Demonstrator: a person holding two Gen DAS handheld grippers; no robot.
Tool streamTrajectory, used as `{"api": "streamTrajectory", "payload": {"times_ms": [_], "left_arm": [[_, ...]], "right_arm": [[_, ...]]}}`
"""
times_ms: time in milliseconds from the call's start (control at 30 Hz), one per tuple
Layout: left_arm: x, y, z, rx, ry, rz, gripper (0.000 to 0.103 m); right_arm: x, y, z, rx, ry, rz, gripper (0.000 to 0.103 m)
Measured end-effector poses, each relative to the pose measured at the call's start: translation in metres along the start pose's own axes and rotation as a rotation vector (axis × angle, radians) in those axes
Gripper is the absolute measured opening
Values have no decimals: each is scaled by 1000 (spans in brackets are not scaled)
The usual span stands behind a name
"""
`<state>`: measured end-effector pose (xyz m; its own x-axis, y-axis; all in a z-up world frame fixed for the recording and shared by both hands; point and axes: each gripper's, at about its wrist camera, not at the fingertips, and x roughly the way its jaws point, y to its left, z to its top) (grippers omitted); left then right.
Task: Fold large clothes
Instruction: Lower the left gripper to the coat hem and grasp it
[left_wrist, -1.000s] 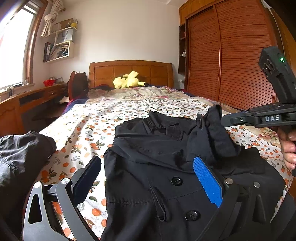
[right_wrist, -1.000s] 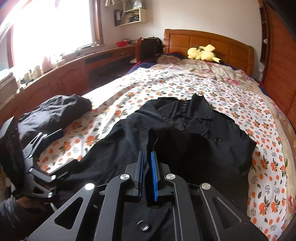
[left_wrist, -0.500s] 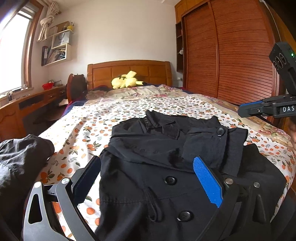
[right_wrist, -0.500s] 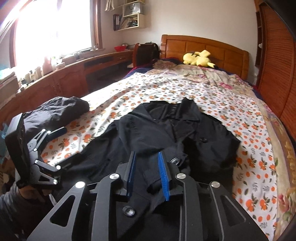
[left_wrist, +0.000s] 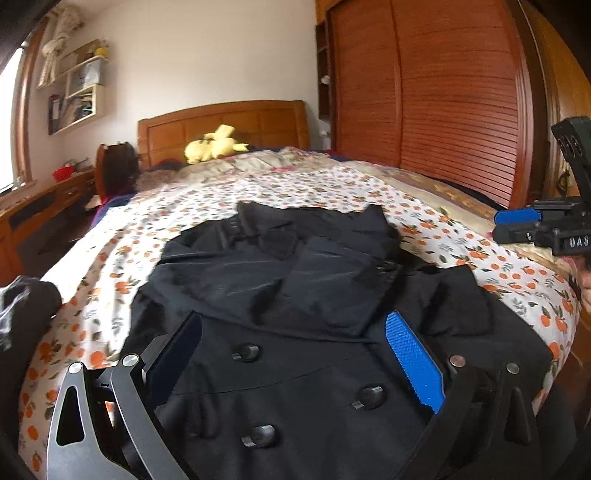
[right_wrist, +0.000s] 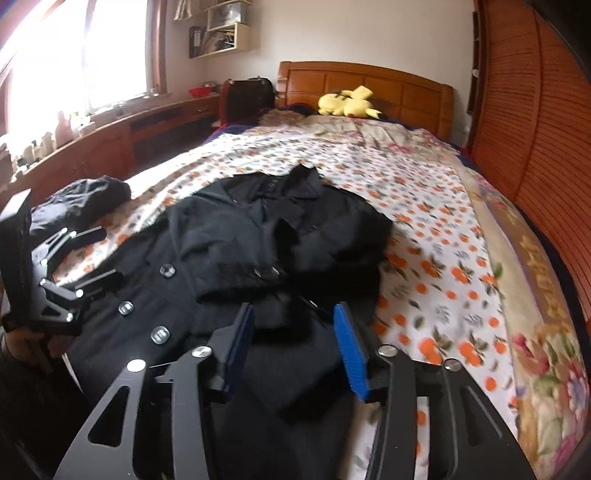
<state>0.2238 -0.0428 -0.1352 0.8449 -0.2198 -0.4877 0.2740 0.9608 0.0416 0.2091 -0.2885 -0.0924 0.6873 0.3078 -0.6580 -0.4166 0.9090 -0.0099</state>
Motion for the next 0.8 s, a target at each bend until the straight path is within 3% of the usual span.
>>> {"api": "streamTrajectory", "payload": {"times_ms": [167, 233, 433, 600, 733, 800], "left_arm": [[18, -40, 9, 63, 24, -34, 101], [29, -58, 14, 78, 40, -60, 101], [63, -102, 25, 116, 88, -118, 101], [86, -124, 29, 150, 106, -115, 100], [110, -137, 27, 186, 167, -108, 82], [121, -143, 23, 207, 204, -108, 78]], "right_arm": [[-7, -23, -21, 21, 11, -26, 58], [-11, -33, -29, 40, 13, -31, 66], [-24, -51, -45, 72, 5, -43, 67], [-31, -60, -56, 93, 3, -41, 67], [-31, -64, -62, 105, 2, -37, 67], [-31, -66, -65, 112, -4, -35, 67]]}}
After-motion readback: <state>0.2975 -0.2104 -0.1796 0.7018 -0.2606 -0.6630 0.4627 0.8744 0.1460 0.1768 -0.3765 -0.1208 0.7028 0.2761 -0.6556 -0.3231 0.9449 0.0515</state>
